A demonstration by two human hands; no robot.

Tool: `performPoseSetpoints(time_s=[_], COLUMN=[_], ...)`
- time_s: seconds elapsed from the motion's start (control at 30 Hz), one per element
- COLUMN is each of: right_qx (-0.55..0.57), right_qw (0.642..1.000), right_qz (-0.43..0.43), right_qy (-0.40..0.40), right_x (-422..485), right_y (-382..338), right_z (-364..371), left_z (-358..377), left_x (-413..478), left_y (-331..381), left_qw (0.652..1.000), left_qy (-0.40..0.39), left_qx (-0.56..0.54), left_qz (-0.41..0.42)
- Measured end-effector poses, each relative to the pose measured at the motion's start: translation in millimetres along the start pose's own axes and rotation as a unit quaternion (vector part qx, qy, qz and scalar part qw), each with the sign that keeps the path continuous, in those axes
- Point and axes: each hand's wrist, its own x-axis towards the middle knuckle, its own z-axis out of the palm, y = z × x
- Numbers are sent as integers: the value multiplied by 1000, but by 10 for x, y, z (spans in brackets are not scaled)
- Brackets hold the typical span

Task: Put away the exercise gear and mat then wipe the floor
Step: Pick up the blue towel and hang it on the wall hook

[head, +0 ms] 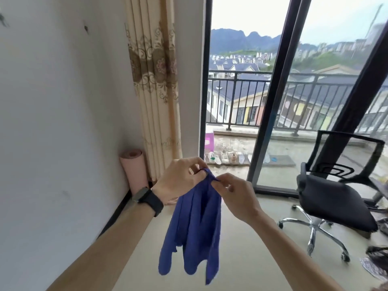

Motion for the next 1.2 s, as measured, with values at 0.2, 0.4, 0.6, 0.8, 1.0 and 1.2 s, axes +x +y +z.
performPoseSetpoints(time_s=[0.2, 0.4, 0.6, 0.8, 1.0, 1.2], right_qx=[-82, -95, -18, 46, 98, 148], right_qw=[995, 986, 978, 958, 931, 906], right_qz=[-59, -136, -196, -238, -290, -328], right_qy=[10, -20, -74, -152, -199, -221], right_x=[1476, 2992, 4389, 5579, 6523, 7211], right_y=[360, 604, 716, 463, -169, -960], right_z=[-283, -5, 450, 1067, 2010, 3039], left_z=[56, -92, -335, -884, -1828, -2850], left_x=[1166, 2236, 3066, 3528, 3818, 3879], left_y=[-522, -1233, -1901, -2326, -2905, -3524], left_qw=[999, 995, 972, 938, 883, 836], left_qy=[23, 72, 150, 244, 373, 429], left_qx=[-31, 58, 144, 139, 134, 222], left_qz=[-28, -38, -112, -204, -252, -261])
